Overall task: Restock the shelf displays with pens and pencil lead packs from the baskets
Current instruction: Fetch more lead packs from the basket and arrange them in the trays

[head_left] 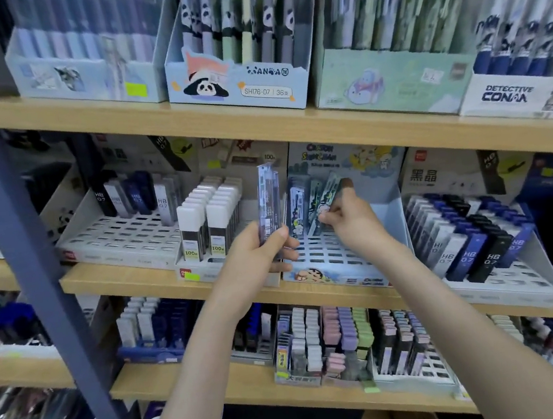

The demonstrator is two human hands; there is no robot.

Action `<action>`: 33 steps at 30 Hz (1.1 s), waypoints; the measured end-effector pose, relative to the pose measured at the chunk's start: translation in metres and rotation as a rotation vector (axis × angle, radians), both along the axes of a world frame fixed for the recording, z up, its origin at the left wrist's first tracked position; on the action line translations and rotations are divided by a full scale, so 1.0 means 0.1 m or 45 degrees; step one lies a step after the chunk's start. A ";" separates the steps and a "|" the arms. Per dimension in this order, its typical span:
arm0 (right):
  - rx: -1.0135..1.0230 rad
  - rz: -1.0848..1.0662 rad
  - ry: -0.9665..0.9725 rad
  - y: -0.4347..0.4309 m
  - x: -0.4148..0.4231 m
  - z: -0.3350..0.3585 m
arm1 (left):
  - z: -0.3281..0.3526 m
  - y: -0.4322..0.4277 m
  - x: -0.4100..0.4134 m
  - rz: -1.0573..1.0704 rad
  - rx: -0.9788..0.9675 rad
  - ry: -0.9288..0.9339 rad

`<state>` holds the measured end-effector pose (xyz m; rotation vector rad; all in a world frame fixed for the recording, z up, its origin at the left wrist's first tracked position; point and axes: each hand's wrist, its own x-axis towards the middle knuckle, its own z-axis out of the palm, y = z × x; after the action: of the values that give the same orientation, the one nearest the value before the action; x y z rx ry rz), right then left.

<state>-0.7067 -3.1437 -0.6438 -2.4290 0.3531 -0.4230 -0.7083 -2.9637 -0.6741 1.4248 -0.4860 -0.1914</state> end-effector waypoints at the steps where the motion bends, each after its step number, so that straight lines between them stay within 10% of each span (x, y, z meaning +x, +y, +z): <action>1: -0.003 0.012 -0.007 0.00 0.00 0.00 | 0.00 0.00 -0.01 0.001 -0.003 0.002; 24: -0.462 0.142 -0.267 -0.03 -0.11 -0.07 | -0.01 0.05 -0.03 -0.094 -0.012 0.003; 33: 0.643 0.557 -0.279 0.41 -0.38 0.12 | 0.02 0.08 -0.09 -0.304 -0.014 0.007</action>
<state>-0.7442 -3.1023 -0.6318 -1.8713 -0.1552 -0.3476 -0.7176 -2.9558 -0.6723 1.3537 -0.6518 -0.3836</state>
